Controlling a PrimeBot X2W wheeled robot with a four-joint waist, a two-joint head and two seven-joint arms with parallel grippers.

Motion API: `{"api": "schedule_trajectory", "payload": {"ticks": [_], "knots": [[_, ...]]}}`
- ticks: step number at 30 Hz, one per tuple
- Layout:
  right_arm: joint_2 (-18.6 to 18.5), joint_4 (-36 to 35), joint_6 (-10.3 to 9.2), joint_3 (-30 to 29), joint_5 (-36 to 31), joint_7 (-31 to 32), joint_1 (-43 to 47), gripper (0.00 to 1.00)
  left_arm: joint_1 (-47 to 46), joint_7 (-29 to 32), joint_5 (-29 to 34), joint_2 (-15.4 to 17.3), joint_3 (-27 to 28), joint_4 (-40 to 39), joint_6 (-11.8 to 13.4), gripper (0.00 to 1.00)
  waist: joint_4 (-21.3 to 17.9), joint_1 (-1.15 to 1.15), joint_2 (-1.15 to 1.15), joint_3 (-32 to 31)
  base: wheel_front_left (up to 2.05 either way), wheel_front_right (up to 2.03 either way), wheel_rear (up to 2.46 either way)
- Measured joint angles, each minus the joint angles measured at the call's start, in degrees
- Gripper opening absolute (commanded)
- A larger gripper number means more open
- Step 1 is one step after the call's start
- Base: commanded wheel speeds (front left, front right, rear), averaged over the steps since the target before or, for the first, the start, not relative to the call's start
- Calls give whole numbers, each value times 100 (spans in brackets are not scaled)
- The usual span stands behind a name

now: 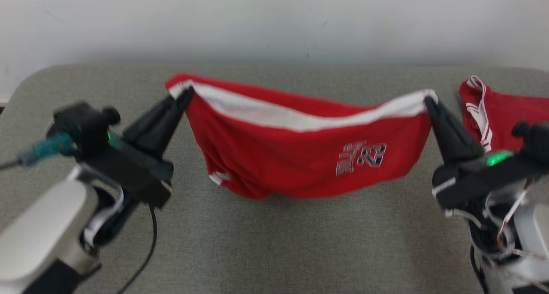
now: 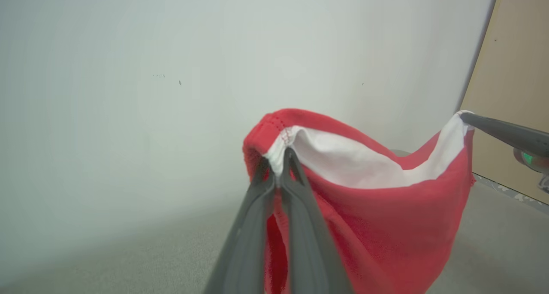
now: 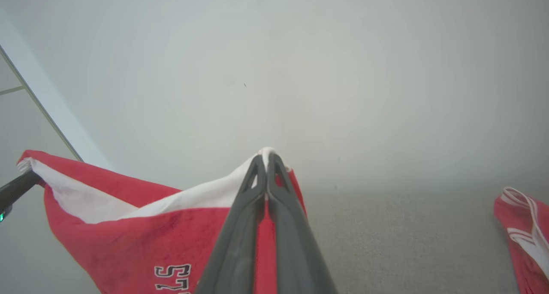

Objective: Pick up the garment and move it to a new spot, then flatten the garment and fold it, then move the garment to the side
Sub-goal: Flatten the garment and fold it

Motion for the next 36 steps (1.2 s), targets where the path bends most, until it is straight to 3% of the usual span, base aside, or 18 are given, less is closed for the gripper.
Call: {"api": "schedule_trajectory", "payload": {"ticks": [9,10,18,28,36], "knots": [[481,1170,0,-355,254,719,-3401,0,-3278,730,-1478,481,-824,550,1,0,-93,2,0,897,0,0,0],[628,1516,0,-508,233,748,-4138,0,-3868,823,-1829,511,-960,717,0,0,-117,2,1,1111,0,0,0],[880,2798,0,-783,-185,712,-6505,0,-5695,973,-2874,710,-1238,1120,0,0,-258,2,1,1880,0,0,0],[875,3949,0,-689,-573,336,-8049,0,-6860,920,-3371,795,-1619,1350,1,0,-531,1,1,2540,0,0,0],[803,4188,0,-325,-327,-15,-8030,0,-6800,505,-3672,895,-2048,1213,1,0,-678,1,1,2769,0,0,0]]}}
